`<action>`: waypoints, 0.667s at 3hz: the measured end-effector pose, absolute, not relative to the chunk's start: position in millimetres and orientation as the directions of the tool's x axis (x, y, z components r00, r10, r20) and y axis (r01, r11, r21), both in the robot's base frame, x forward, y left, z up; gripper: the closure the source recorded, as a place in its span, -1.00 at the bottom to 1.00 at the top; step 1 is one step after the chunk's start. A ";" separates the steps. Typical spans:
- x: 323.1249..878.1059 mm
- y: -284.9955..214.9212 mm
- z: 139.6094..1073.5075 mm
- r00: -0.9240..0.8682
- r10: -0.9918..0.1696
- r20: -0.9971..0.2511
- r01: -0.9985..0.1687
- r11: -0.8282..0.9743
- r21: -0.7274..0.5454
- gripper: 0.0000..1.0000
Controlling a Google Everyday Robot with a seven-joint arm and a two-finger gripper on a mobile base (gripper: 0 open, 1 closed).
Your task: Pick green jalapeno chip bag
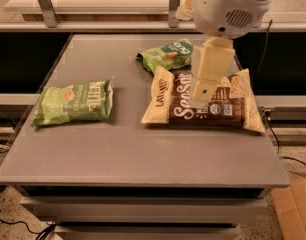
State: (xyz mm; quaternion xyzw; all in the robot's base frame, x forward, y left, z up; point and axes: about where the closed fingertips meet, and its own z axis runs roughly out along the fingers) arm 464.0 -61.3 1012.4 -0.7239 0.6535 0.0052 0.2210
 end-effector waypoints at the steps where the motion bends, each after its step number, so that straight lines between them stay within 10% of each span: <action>1: 486.4 -28.1 1004.5 0.194 -0.945 -0.264 -0.943 -0.105 -0.315 -1.00; 2: 499.1 9.6 992.7 0.264 -0.938 -0.226 -0.932 -0.188 -0.309 -1.00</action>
Offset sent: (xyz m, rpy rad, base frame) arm 0.0516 0.1142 -0.0413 -0.1306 0.0180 0.2169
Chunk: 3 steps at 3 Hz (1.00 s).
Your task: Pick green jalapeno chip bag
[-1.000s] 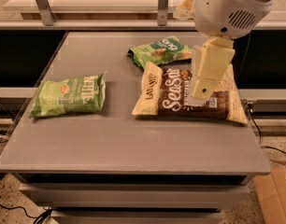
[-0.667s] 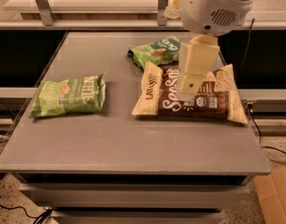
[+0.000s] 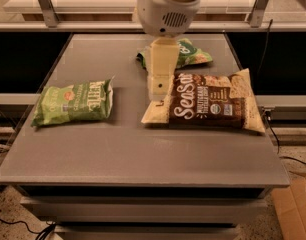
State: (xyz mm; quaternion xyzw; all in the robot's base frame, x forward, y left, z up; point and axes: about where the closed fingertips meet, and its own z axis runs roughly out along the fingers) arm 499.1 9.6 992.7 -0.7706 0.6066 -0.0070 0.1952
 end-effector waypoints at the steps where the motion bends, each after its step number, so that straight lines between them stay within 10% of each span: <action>1: 497.1 49.2 985.1 0.348 -0.913 -0.212 -0.911 -0.276 -0.307 -1.00; 3: 487.2 95.7 974.3 0.441 -0.869 -0.223 -0.883 -0.376 -0.281 -1.00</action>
Offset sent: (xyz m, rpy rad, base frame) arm -0.0226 0.1304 -0.0366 -0.0222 0.0841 0.3221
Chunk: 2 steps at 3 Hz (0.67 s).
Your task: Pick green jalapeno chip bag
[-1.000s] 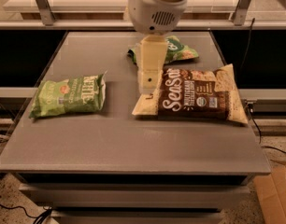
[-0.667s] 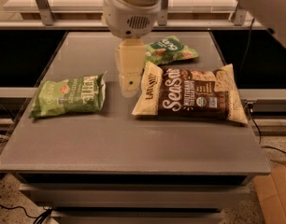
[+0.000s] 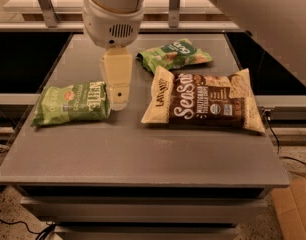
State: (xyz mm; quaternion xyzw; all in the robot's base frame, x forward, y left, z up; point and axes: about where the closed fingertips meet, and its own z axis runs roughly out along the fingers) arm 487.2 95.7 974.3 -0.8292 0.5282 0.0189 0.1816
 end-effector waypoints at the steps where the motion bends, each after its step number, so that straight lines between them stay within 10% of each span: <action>1: 493.5 112.7 967.6 0.455 -0.865 -0.211 -0.875 -0.391 -0.285 -1.00; 2: 504.9 142.6 954.8 0.493 -0.847 -0.199 -0.857 -0.432 -0.281 -1.00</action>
Offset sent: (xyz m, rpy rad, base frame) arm 0.0324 0.0840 -0.0380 -0.0470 -0.0024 0.1165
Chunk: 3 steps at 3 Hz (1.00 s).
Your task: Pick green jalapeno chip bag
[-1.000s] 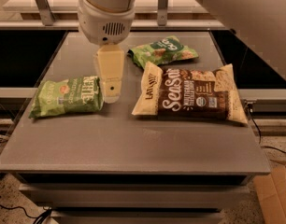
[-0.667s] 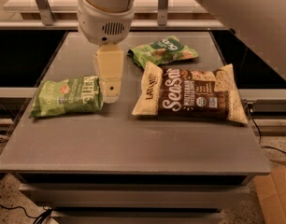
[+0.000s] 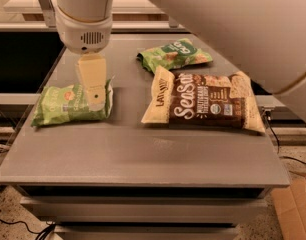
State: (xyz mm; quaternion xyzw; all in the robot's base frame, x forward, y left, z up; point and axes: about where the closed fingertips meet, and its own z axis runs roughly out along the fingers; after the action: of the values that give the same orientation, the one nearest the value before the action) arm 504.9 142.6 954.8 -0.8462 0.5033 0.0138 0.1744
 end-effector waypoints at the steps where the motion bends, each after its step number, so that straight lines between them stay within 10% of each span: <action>1: 512.5 171.4 937.6 0.526 -0.827 -0.198 -0.841 -0.469 -0.270 -1.00; 3: 519.1 221.2 888.3 0.579 -0.787 -0.214 -0.814 -0.542 -0.209 -1.00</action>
Offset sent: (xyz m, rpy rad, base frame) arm 0.0165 0.0890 -0.0681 -0.0391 0.0723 0.1479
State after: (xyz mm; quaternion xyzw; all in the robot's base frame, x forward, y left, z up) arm 519.1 221.2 888.3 -0.8768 0.4566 0.0470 0.1436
